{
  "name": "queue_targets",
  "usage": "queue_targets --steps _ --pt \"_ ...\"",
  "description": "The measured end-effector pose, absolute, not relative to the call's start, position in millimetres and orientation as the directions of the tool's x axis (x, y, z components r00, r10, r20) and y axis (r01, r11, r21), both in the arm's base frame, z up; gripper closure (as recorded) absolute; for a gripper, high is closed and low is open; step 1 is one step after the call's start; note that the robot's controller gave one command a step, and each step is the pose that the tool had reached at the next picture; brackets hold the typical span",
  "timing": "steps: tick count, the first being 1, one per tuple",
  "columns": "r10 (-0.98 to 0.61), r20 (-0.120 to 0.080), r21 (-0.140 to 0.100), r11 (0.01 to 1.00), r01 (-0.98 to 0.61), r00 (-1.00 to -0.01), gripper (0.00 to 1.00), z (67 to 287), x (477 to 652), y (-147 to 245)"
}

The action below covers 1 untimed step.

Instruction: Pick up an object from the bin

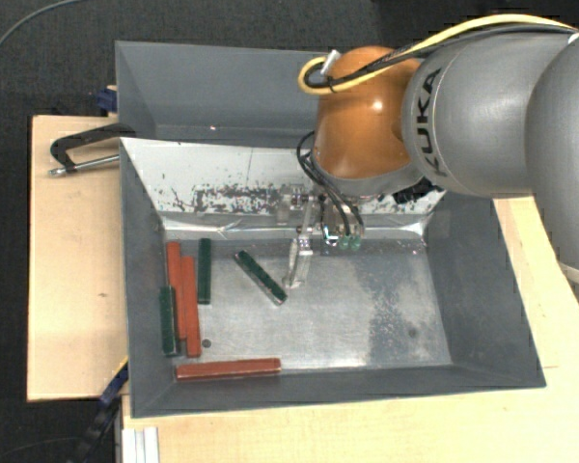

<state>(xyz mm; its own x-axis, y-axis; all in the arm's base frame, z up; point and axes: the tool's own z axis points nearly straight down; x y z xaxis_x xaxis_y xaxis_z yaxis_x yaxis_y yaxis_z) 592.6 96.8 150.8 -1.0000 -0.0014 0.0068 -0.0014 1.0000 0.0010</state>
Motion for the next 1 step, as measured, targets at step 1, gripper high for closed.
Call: queue_targets --steps 1 --pt "0.097 0.007 0.001 0.995 0.097 -0.995 0.0 71.3 591.7 124.1"
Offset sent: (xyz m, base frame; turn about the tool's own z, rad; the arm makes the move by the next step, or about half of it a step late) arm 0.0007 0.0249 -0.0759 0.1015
